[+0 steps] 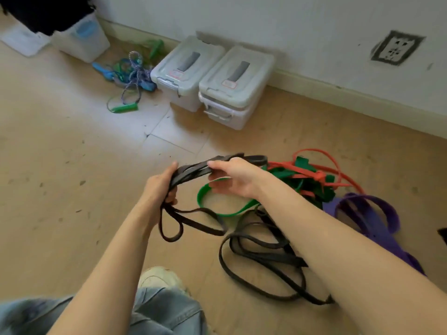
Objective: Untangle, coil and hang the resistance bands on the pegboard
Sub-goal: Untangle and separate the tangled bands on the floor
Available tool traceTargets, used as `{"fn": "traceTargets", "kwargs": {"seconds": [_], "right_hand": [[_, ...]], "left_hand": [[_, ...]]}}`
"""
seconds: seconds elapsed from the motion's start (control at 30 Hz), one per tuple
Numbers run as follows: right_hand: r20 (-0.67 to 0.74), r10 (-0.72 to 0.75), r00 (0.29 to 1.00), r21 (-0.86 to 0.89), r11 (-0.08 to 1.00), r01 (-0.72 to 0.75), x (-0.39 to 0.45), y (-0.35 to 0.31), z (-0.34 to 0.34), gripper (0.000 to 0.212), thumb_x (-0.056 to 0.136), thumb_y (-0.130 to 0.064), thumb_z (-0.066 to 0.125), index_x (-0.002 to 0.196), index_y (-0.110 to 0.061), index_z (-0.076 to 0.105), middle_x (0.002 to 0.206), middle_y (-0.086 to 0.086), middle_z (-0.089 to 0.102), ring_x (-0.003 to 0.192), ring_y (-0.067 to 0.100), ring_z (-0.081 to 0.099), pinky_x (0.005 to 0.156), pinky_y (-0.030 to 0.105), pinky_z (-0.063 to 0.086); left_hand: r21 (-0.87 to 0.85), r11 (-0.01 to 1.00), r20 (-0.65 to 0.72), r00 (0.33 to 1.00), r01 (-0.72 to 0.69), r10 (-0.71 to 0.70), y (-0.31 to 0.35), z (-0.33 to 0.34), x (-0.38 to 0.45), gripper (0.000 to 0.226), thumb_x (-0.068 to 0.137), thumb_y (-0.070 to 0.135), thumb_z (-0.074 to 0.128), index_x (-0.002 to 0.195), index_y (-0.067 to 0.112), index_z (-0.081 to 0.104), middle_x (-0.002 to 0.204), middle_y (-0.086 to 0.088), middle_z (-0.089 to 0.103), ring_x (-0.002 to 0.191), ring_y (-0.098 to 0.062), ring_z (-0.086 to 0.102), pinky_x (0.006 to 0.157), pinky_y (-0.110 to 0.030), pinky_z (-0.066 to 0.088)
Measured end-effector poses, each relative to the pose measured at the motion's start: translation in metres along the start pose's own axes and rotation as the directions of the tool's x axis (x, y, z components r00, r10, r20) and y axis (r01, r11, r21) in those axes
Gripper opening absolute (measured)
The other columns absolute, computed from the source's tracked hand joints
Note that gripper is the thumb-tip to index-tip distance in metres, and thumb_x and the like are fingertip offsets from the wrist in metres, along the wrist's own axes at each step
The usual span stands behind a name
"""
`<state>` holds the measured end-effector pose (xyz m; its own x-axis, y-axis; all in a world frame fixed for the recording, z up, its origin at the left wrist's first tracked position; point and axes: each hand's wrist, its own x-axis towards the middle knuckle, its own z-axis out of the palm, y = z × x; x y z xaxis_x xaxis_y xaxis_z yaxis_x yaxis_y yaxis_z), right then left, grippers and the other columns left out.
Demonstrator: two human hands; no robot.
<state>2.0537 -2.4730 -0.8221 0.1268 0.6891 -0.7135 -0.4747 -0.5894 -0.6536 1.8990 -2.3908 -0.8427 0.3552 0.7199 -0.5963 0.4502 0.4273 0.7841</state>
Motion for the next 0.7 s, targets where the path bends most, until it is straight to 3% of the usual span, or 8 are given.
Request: {"fn": "traceTargets", "kwargs": {"seconds": [0.1, 0.2, 0.27, 0.33, 0.43, 0.53, 0.6, 0.7], "right_hand": [[0.052, -0.101, 0.993, 0.097, 0.991, 0.096, 0.034, -0.016, 0.052, 0.017, 0.096, -0.019, 0.049, 0.084, -0.008, 0.057, 0.071, 0.006, 0.056, 0.065, 0.018, 0.057, 0.063, 0.027, 0.053], [0.084, -0.143, 0.986, -0.006, 0.99, 0.144, 0.06, -0.028, 0.088, 0.014, 0.096, -0.02, 0.05, 0.098, -0.009, 0.057, 0.09, 0.008, 0.06, 0.082, 0.02, 0.058, 0.08, 0.033, 0.051], [0.051, -0.094, 0.994, -0.133, 0.986, 0.1, 0.068, -0.02, 0.092, 0.023, 0.096, -0.022, 0.05, 0.111, -0.006, 0.055, 0.105, 0.014, 0.062, 0.089, 0.022, 0.058, 0.088, 0.037, 0.049], [-0.005, -0.027, 1.0, -0.216, 0.976, 0.025, 0.065, -0.002, 0.081, 0.021, 0.095, -0.019, 0.048, 0.111, -0.005, 0.053, 0.1, 0.014, 0.062, 0.081, 0.021, 0.058, 0.08, 0.033, 0.051], [-0.124, 0.003, 0.992, -0.286, 0.958, -0.039, 0.054, 0.031, 0.045, 0.021, 0.096, -0.012, 0.046, 0.113, -0.002, 0.051, 0.083, 0.009, 0.06, 0.066, 0.016, 0.055, 0.064, 0.025, 0.048], [-0.325, -0.145, 0.935, -0.509, 0.859, -0.044, 0.033, 0.072, -0.01, 0.021, 0.094, -0.01, 0.045, 0.104, 0.001, 0.06, 0.091, 0.016, 0.067, 0.074, 0.02, 0.06, 0.068, 0.03, 0.05], [-0.435, -0.308, 0.846, -0.741, 0.657, -0.142, 0.012, 0.107, -0.049, 0.015, 0.092, -0.015, 0.049, 0.095, -0.009, 0.062, 0.096, 0.012, 0.067, 0.091, 0.026, 0.061, 0.077, 0.034, 0.049], [-0.435, -0.255, 0.864, -0.856, 0.415, -0.308, -0.017, 0.167, -0.086, 0.038, 0.087, -0.031, 0.059, 0.119, -0.013, 0.051, 0.123, 0.01, 0.054, 0.117, 0.029, 0.049, 0.089, 0.037, 0.043]], "left_hand": [[0.088, 0.991, -0.302, 0.946, -0.098, 0.121, 0.009, -0.038, 0.026, 0.043, 0.09, 0.044, 0.05, 0.061, 0.012, 0.055, 0.035, 0.005, 0.04, 0.036, -0.013, 0.032, 0.041, -0.02, 0.03], [0.254, 0.953, -0.434, 0.861, -0.165, 0.265, 0.006, -0.067, 0.045, 0.046, 0.091, 0.045, 0.045, 0.068, 0.008, 0.061, 0.054, -0.007, 0.052, 0.051, -0.026, 0.047, 0.053, -0.029, 0.04], [0.468, 0.879, -0.378, 0.878, -0.093, 0.295, -0.003, -0.071, 0.059, 0.048, 0.092, 0.045, 0.042, 0.095, 0.003, 0.064, 0.085, -0.02, 0.065, 0.081, -0.038, 0.059, 0.073, -0.04, 0.049], [0.71, 0.7, -0.297, 0.933, 0.074, 0.204, -0.017, -0.064, 0.067, 0.048, 0.093, 0.041, 0.042, 0.113, 0.001, 0.057, 0.113, -0.023, 0.061, 0.108, -0.041, 0.053, 0.093, -0.043, 0.044], [0.848, 0.516, -0.217, 0.966, 0.117, 0.139, -0.036, -0.037, 0.065, 0.041, 0.09, 0.028, 0.046, 0.117, -0.002, 0.051, 0.123, -0.026, 0.053, 0.115, -0.043, 0.046, 0.094, -0.042, 0.039], [0.815, 0.579, -0.098, 0.984, -0.008, 0.152, -0.065, 0.005, 0.054, 0.043, 0.088, 0.026, 0.05, 0.125, 0.004, 0.048, 0.127, -0.021, 0.051, 0.118, -0.039, 0.046, 0.096, -0.044, 0.04], [0.767, 0.64, 0.023, 0.999, -0.047, 0.046, -0.094, 0.044, 0.037, 0.048, 0.087, 0.034, 0.054, 0.128, 0.009, 0.046, 0.13, -0.016, 0.051, 0.119, -0.036, 0.047, 0.098, -0.045, 0.041], [0.779, 0.627, 0.139, 0.975, -0.001, -0.171, -0.142, 0.098, 0.003, 0.065, 0.084, 0.051, 0.056, 0.131, 0.008, 0.04, 0.134, -0.016, 0.043, 0.124, -0.036, 0.041, 0.101, -0.044, 0.038]]}}
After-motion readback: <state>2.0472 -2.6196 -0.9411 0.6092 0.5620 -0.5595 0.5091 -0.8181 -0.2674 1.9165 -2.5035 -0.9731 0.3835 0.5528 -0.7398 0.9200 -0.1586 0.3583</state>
